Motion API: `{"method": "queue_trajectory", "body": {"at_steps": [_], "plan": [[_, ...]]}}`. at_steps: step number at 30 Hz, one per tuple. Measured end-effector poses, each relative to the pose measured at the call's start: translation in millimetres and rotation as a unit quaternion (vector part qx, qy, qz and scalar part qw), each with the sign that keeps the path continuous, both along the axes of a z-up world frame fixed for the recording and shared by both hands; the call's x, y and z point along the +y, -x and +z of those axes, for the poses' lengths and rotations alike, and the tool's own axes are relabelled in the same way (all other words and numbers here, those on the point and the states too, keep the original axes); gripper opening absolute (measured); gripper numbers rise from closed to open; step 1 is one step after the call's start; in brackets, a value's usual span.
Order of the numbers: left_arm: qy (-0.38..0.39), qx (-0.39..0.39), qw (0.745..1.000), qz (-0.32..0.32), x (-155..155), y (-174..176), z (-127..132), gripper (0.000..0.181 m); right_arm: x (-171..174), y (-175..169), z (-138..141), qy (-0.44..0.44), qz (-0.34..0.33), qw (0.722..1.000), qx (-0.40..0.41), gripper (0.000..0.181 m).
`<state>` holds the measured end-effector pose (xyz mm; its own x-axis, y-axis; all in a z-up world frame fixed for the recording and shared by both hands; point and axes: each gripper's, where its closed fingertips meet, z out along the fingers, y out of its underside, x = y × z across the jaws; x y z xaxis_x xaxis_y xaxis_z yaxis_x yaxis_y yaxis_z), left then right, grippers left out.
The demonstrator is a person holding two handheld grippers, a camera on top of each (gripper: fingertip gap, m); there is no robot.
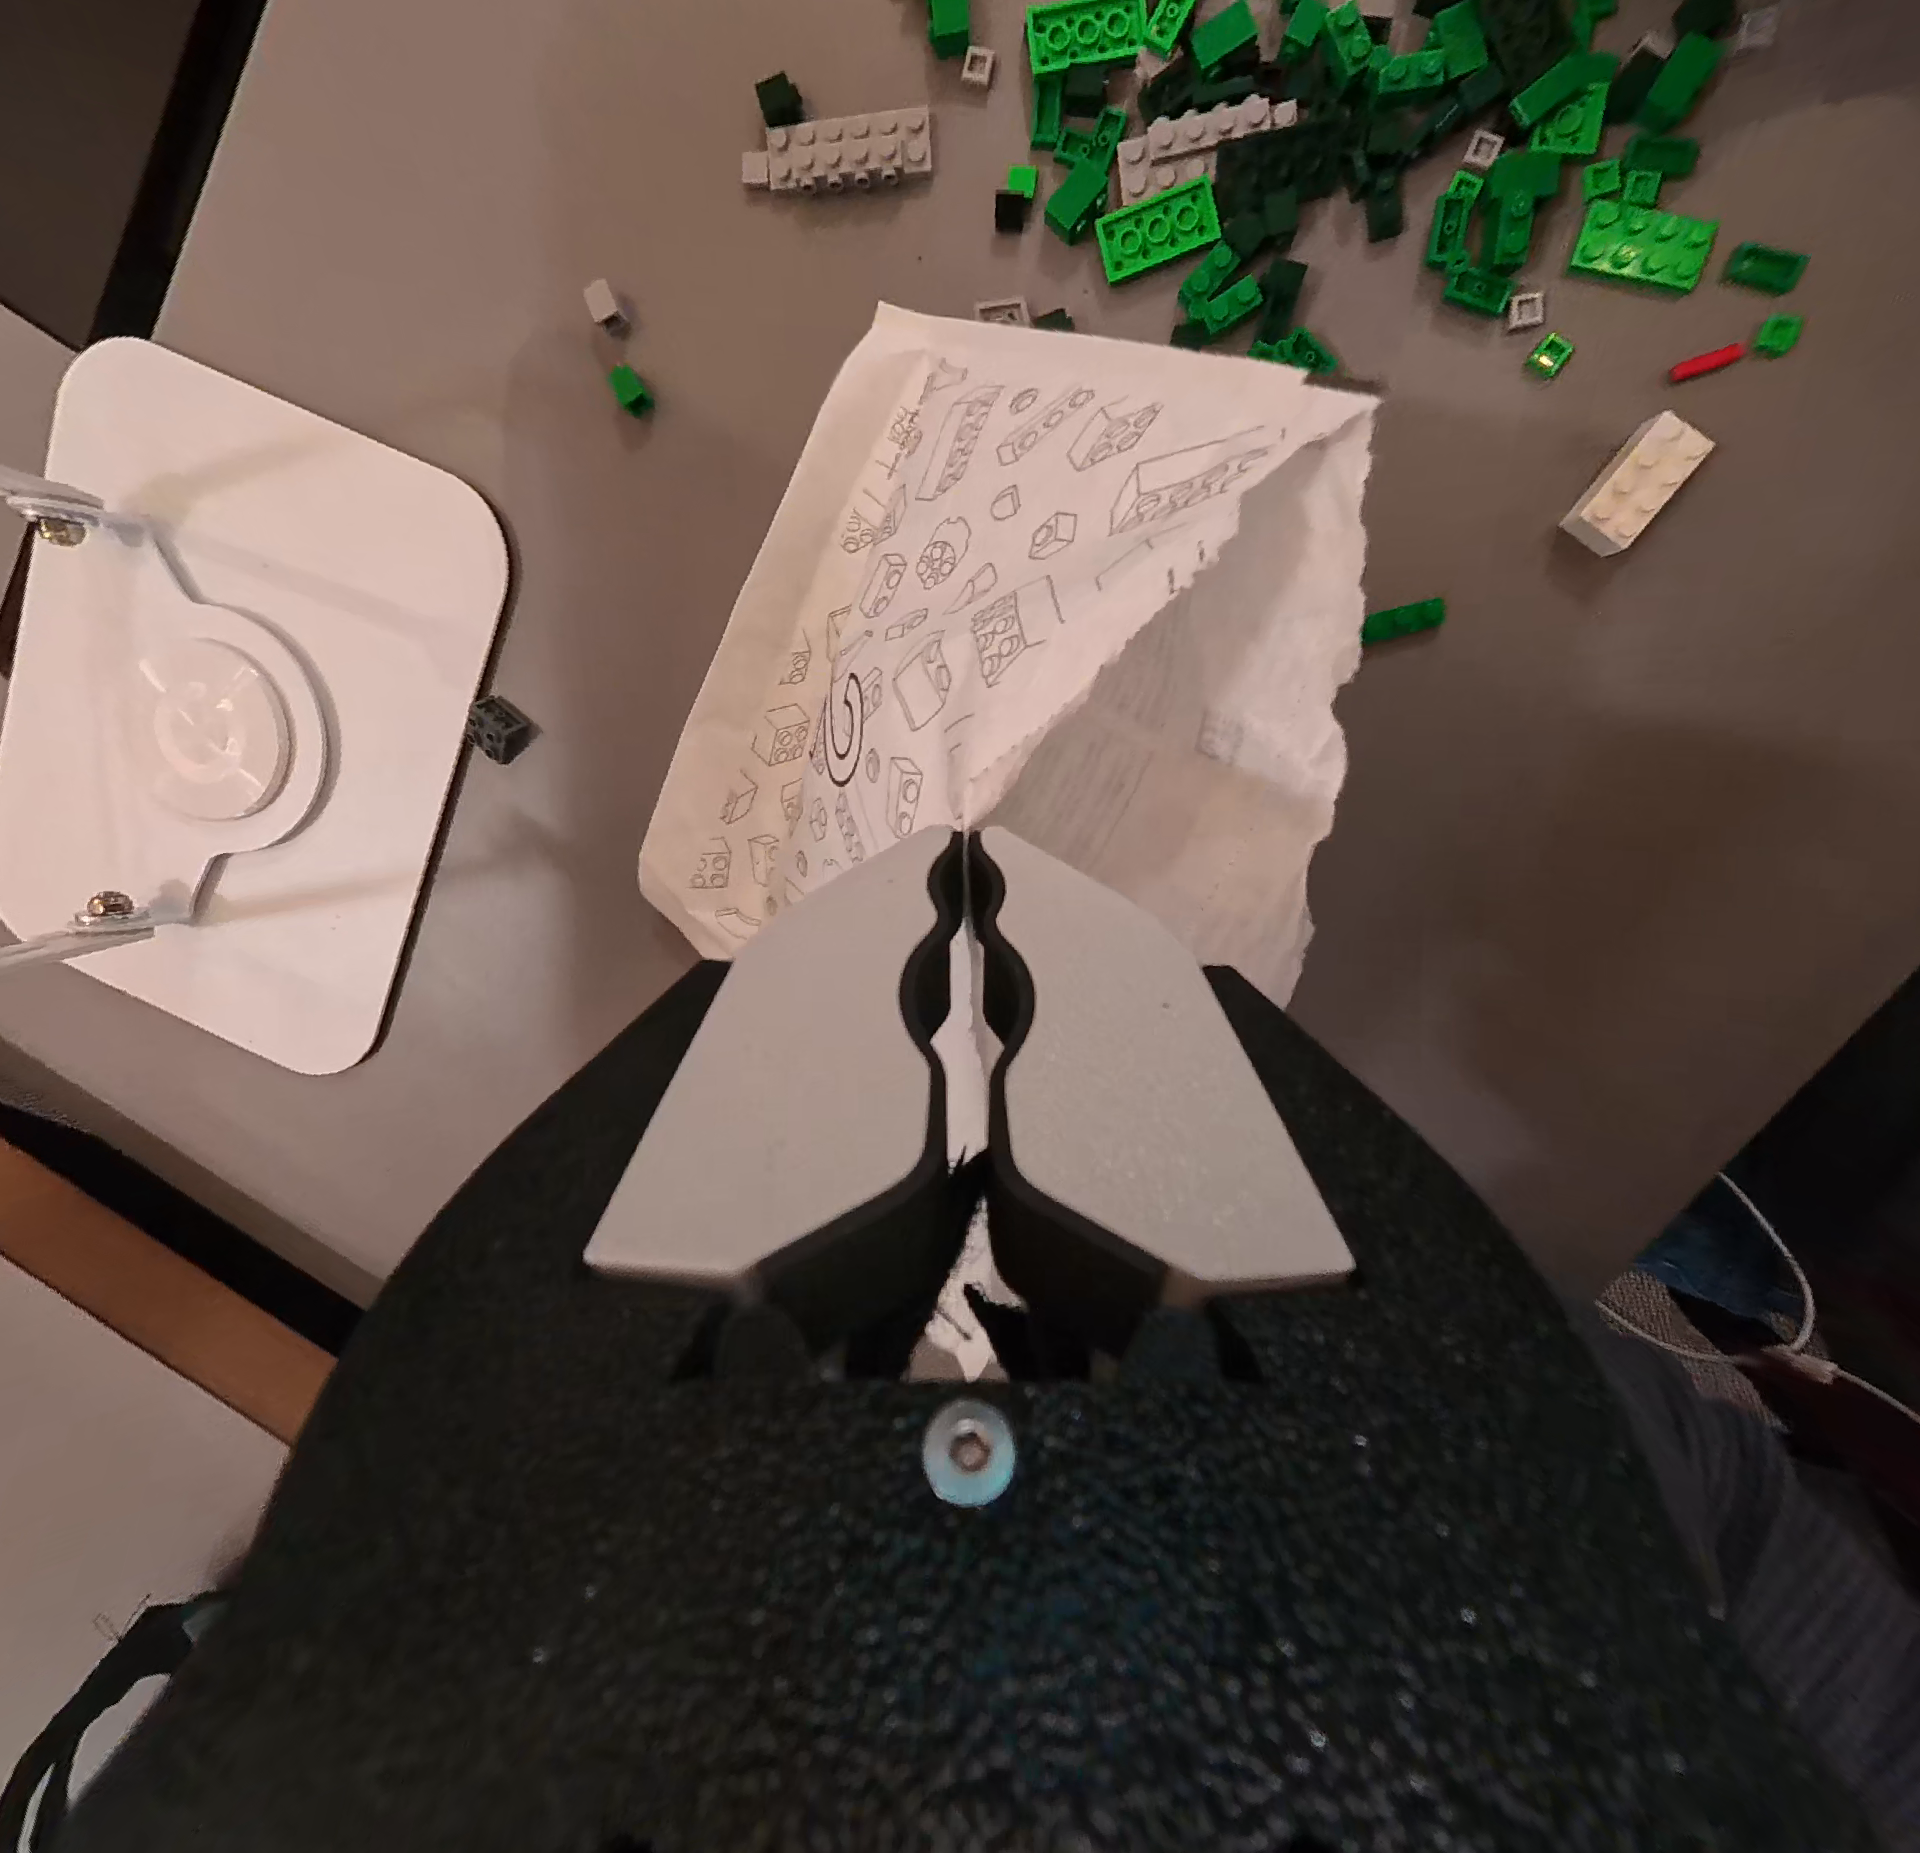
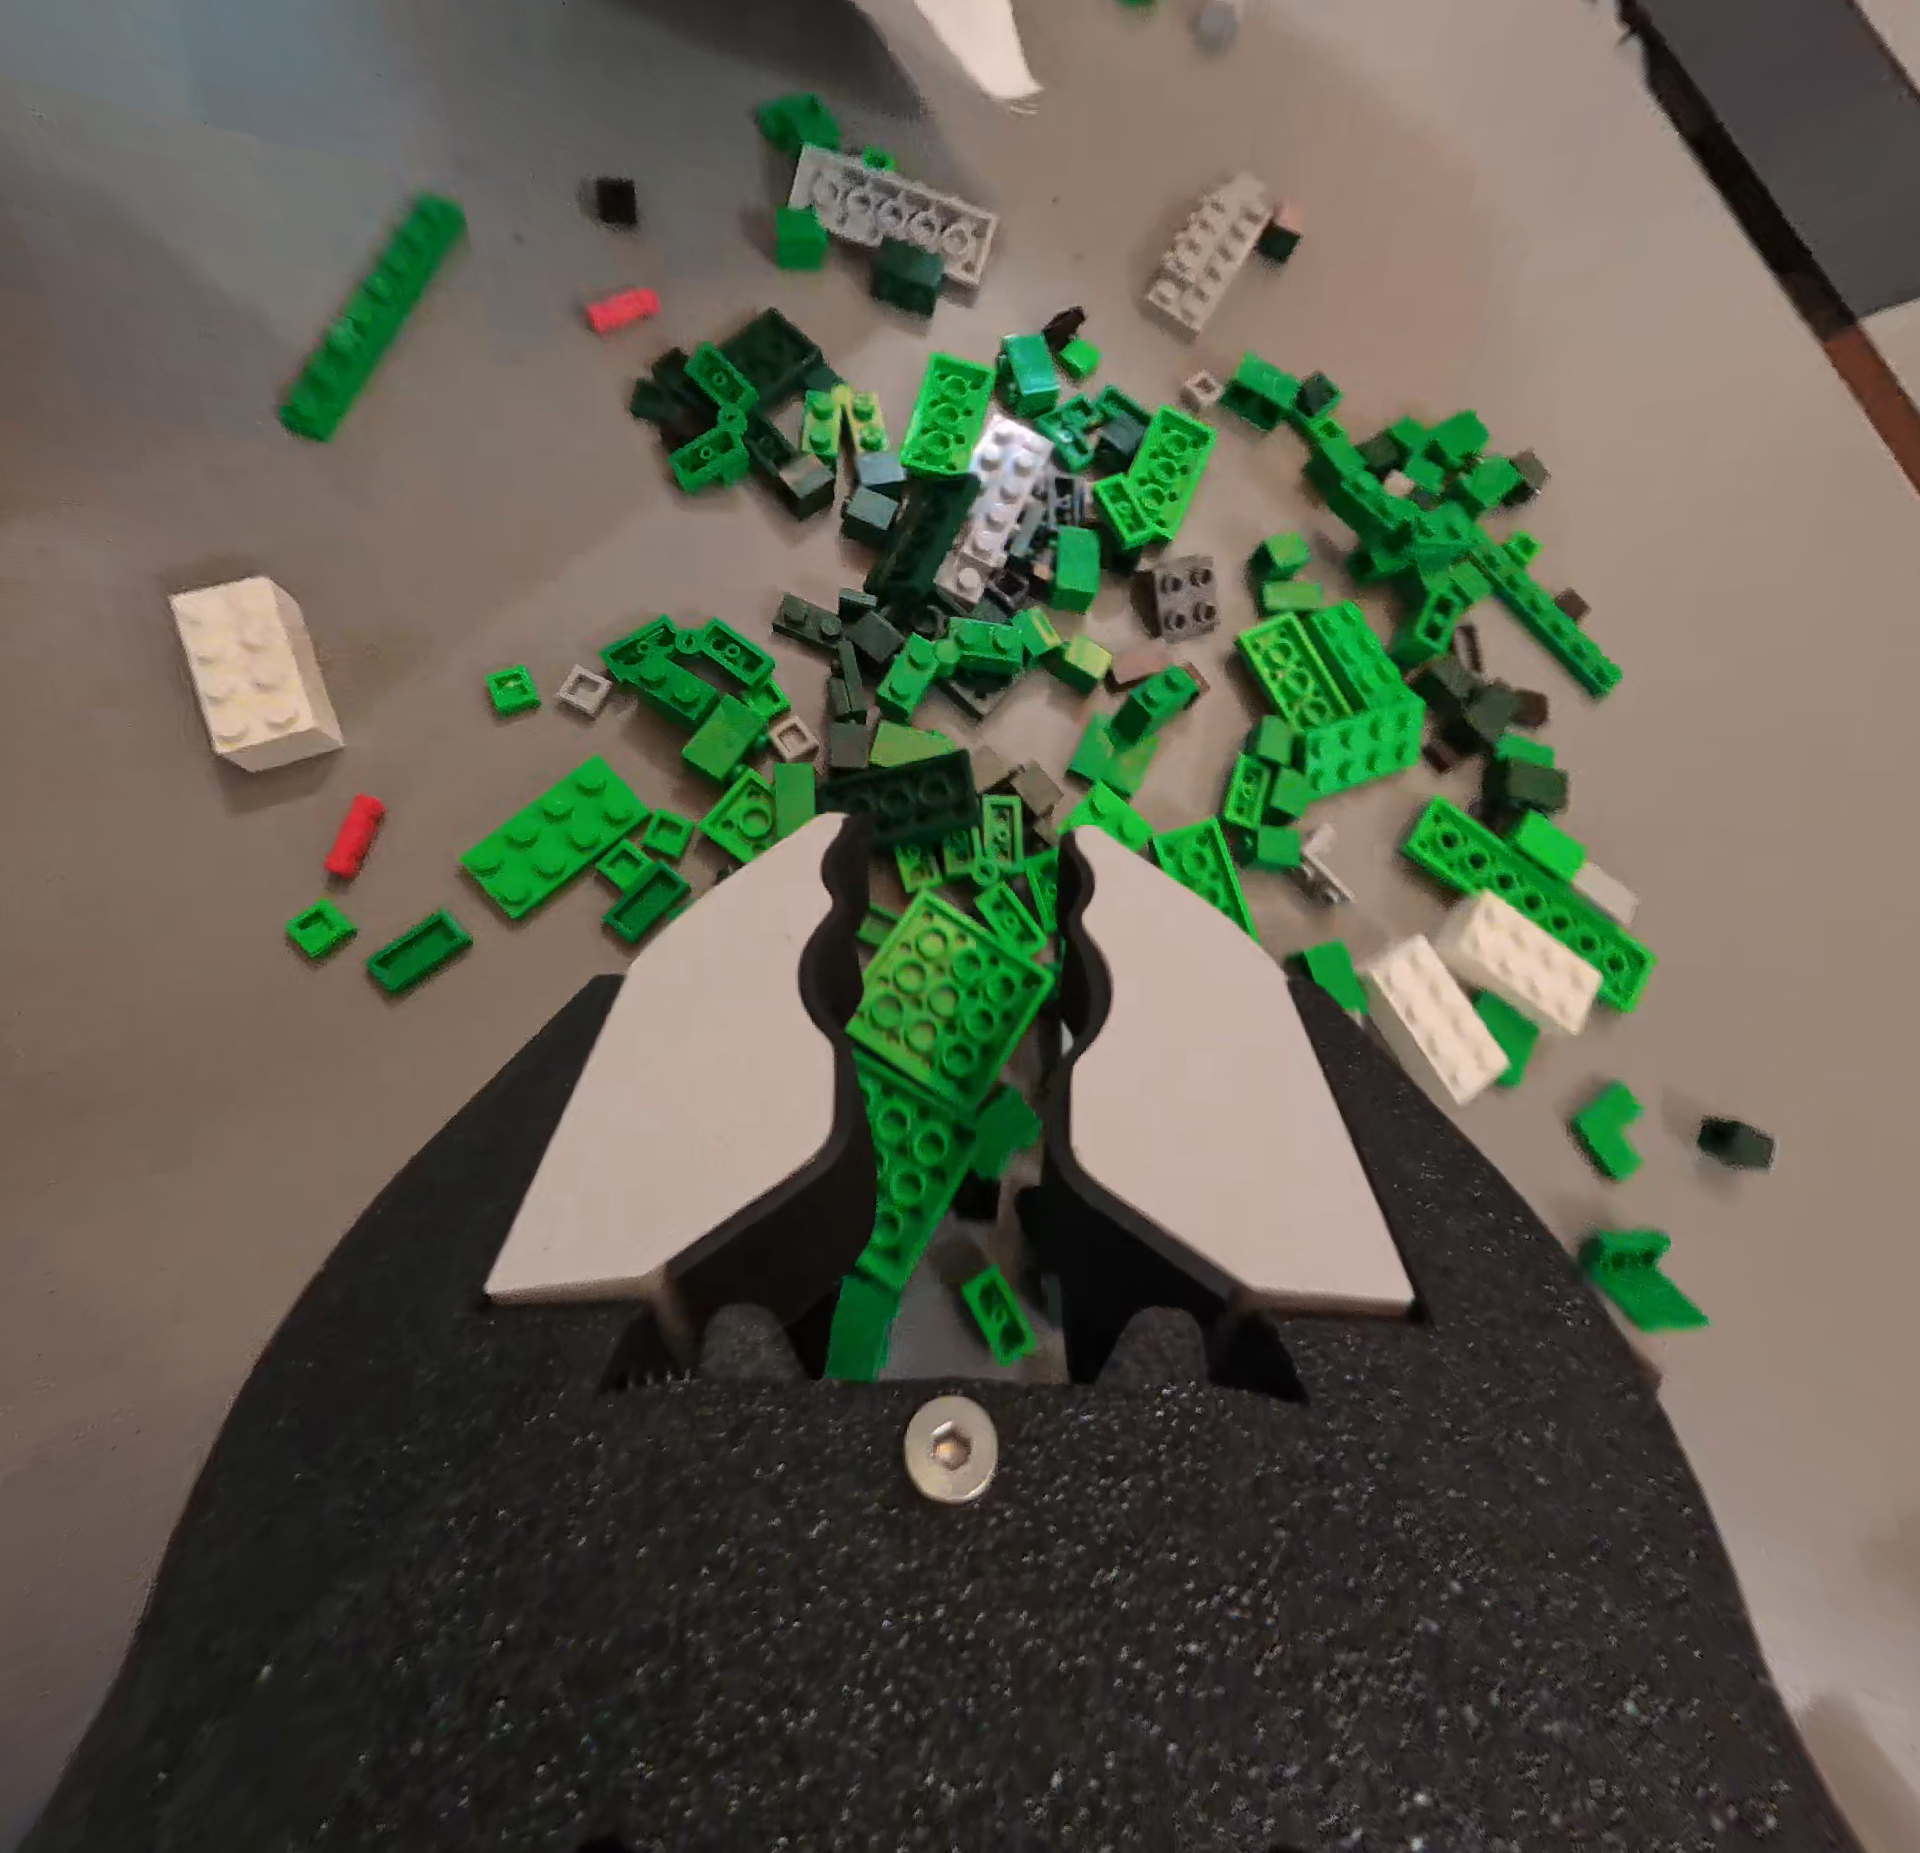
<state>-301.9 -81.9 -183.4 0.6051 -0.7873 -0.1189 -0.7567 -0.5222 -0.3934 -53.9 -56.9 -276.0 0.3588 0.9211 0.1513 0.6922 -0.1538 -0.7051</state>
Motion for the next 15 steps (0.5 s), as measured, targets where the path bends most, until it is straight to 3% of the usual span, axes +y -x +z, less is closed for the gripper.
{"method": "queue_trajectory", "body": {"at_steps": [5, 8, 11, 15], "plan": [[0.005, 0.011, 1.0, -0.007, -0.7, -5.5, -3.1, 0.0, -1.0, 14.5, -20.0, 0.008, 0.026, 0.999, -0.047, 0.038], [0.006, 0.014, 1.0, -0.011, -1.2, -7.3, -4.0, 0.0, -2.7, 17.9, -18.3, 0.003, 0.041, 0.998, -0.045, 0.02], [0.006, 0.015, 1.0, -0.012, -1.2, -8.2, -4.1, 0.0, -2.1, 20.8, -10.1, -0.025, 0.051, 0.998, -0.039, 0.005], [0.003, 0.013, 1.0, -0.015, -2.0, -9.5, -2.5, 0.0, -0.7, 24.6, 13.6, -0.101, 0.064, 0.993, -0.021, 0.002]]}}
